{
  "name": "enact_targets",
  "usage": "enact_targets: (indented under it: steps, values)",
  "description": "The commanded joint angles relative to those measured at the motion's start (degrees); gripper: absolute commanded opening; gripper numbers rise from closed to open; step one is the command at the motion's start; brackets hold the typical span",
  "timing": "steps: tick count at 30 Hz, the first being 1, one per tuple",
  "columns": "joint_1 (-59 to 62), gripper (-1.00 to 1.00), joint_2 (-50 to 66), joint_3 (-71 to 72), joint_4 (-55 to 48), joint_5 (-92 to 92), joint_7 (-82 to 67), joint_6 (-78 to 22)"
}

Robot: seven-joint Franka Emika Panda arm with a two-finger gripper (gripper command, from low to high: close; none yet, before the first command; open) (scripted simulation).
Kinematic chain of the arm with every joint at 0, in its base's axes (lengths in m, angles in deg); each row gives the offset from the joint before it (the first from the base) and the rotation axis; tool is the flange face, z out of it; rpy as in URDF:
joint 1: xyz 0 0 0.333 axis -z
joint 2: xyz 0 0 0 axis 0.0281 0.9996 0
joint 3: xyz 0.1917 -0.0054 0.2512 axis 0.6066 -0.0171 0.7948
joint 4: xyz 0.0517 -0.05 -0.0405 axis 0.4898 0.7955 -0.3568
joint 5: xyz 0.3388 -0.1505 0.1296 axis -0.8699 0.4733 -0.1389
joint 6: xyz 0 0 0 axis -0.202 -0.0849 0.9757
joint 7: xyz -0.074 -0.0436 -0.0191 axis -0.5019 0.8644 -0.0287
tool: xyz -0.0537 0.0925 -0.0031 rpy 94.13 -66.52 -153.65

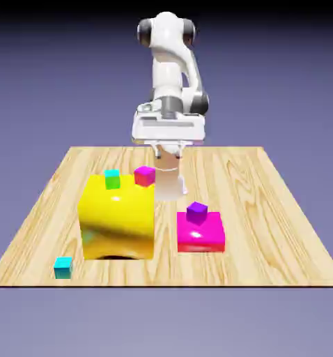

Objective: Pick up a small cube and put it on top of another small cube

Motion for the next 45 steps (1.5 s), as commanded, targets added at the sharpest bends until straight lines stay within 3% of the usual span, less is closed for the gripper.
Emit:
enact_targets:
  steps: [1,45]
  values:
    - [0.4,0.0,2.0,-0.3,-2.1,0.2,-0.5,-1.9]
    - [17.0,0.0,88.5,-11.9,-91.5,9.2,-23.6,-85.7]
